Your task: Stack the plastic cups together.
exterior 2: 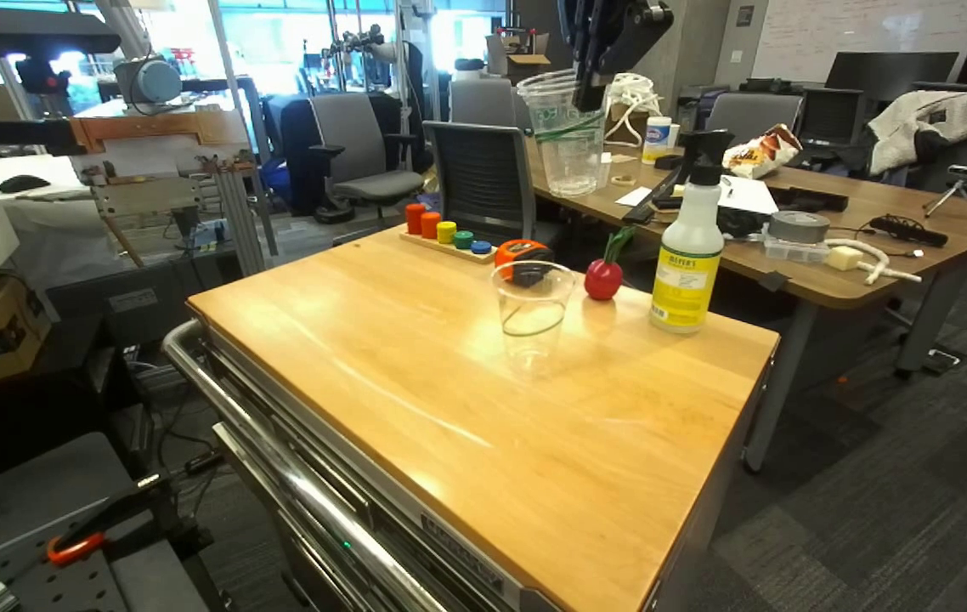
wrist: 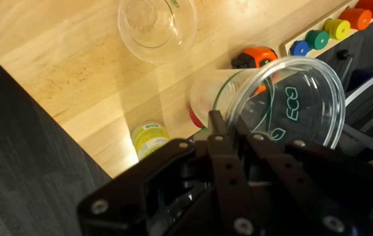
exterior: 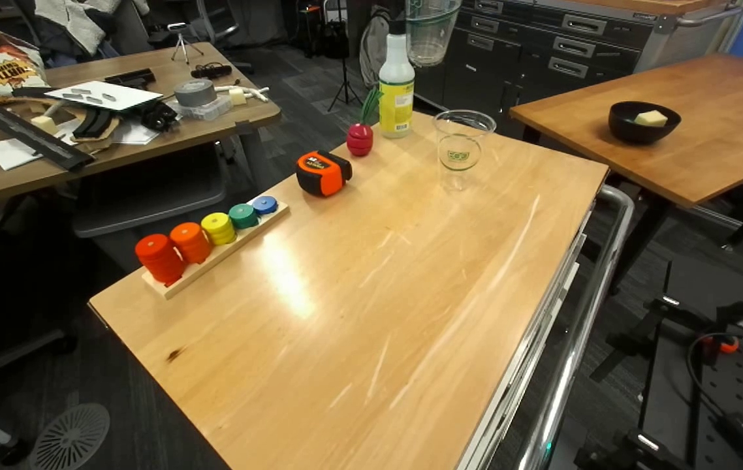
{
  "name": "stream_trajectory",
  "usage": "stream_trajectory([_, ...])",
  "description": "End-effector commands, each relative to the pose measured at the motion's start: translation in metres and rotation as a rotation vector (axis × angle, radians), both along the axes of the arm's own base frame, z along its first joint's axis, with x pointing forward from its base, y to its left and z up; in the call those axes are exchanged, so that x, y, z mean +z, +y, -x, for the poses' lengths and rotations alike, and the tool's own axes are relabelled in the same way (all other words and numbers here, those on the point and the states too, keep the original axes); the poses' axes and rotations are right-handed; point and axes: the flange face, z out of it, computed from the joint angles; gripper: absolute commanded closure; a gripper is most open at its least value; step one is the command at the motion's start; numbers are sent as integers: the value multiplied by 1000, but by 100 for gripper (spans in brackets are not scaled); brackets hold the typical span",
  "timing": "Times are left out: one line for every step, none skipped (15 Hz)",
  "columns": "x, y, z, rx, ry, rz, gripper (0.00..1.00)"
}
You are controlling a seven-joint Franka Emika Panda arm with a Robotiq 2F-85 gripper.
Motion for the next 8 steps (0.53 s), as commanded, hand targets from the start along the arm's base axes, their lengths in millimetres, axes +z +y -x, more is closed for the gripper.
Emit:
stream_trajectory([7, 2, 34, -26, 70, -7, 98])
stream_trajectory([3, 3, 39, -20, 88, -18, 98])
stream_trajectory([0, 4, 42, -14, 100, -29, 98])
stream_trajectory([-6, 5, 45, -8, 108, -26, 98])
stream_trajectory([-12, 5, 47, -7, 117, -12, 98])
stream_trajectory([-20, 5, 48, -1, 126, -5, 98])
stream_trajectory([-27, 5, 49, 6, 137, -4, 98])
stream_trajectory([-35, 6, 51, 19, 143, 4, 98])
